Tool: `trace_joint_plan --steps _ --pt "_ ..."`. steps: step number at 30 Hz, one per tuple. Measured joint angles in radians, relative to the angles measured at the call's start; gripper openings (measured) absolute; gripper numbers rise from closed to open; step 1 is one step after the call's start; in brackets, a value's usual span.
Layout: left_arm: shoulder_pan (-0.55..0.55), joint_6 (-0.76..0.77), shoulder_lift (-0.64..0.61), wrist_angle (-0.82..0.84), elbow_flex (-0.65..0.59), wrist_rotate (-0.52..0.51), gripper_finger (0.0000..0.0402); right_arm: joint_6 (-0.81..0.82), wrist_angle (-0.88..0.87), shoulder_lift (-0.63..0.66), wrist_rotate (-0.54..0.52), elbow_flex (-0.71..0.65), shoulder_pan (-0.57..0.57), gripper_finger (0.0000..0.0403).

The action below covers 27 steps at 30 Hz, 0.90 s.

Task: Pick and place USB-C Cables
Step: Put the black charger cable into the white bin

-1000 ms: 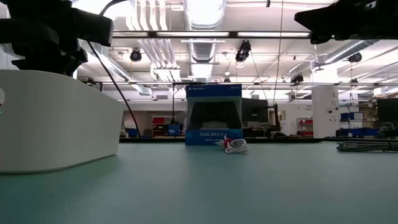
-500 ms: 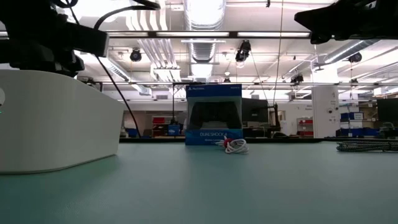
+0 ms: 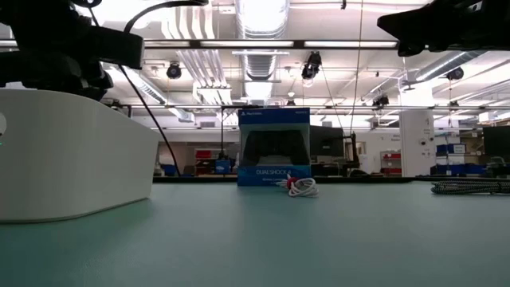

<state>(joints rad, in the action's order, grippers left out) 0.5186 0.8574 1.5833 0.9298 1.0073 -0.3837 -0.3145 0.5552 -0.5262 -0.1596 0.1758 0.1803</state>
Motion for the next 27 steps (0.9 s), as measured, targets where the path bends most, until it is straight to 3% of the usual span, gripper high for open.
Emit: trace_joint_plan --steps 19,27 --pt "0.0 0.002 0.0 -0.006 0.0 -0.018 0.0019 0.0 0.0 0.0 0.0 0.0 0.0 0.0009" --pt "0.0 0.003 0.0 -0.006 0.0 -0.018 0.0068 0.0 0.0 0.0 0.0 0.0 0.0 0.0009"
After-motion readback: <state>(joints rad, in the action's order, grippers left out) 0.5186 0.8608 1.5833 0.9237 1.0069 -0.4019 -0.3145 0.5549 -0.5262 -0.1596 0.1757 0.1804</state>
